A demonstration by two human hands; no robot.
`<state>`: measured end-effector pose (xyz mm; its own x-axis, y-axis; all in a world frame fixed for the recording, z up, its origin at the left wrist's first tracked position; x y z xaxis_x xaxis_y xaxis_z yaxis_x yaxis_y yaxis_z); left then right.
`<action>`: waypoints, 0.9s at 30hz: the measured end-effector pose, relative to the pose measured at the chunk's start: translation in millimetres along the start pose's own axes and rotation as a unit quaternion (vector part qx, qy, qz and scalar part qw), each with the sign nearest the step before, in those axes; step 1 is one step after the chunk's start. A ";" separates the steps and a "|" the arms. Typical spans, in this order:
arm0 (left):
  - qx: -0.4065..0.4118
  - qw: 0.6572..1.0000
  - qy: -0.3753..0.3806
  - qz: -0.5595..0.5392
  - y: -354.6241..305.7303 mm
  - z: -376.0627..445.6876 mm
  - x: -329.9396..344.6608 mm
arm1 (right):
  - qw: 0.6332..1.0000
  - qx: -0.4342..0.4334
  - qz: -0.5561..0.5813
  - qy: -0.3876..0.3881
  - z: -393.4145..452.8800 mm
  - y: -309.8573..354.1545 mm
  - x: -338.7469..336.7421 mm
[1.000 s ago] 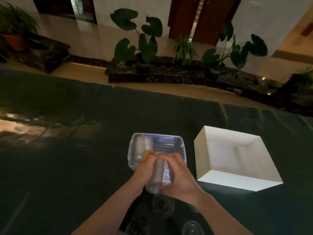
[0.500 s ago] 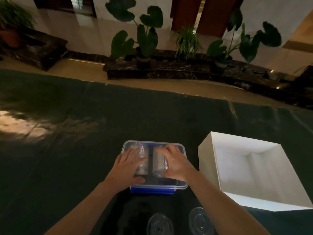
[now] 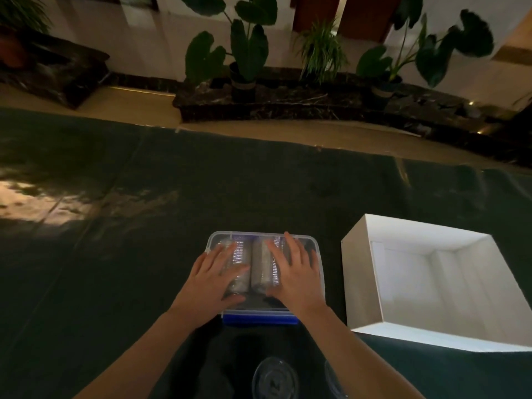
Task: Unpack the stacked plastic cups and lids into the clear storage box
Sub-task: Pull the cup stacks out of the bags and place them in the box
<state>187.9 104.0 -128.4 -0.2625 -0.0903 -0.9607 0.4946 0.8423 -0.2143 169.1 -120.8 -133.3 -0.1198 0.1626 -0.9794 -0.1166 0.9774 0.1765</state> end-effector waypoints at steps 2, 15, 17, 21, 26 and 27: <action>-0.010 1.000 -0.003 -0.005 -4.2 -0.6 0.0 | 1.000 0.024 0.001 -0.003 -1.8 4.0 2.2; -0.045 0.997 -0.026 -0.048 -14.8 -21.2 -2.1 | 0.996 0.045 0.072 0.006 -9.1 -4.6 5.9; -0.048 0.997 -0.030 -0.056 -15.6 -24.6 -2.2 | 0.996 0.043 0.082 0.007 -10.6 -5.5 3.6; -0.054 0.997 -0.018 -0.060 -19.9 -31.1 -1.1 | 0.993 0.039 0.108 0.015 -17.2 -5.1 -2.1; -0.072 0.989 -0.051 -0.117 -29.0 -44.0 -5.7 | 0.983 0.059 0.173 0.025 -29.8 -5.3 -9.5; -0.081 0.986 -0.064 -0.133 -30.9 -49.1 -6.7 | 0.977 0.067 0.198 0.034 -32.9 -6.4 -10.6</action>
<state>133.7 104.8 -106.6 -0.2532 -0.3762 -0.8913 0.2814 0.8528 -0.4399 138.7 -133.3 -120.8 -0.1943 0.5273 -0.8272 0.0827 0.8490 0.5218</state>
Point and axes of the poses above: each hand's wrist, its own z-axis towards the middle knuckle, its own x-axis out of the palm, y = z × x, the point moved 1 cm from there along z, towards the middle knuckle, and after that the axes turned 1 degree about y, right-handed, at the moved point
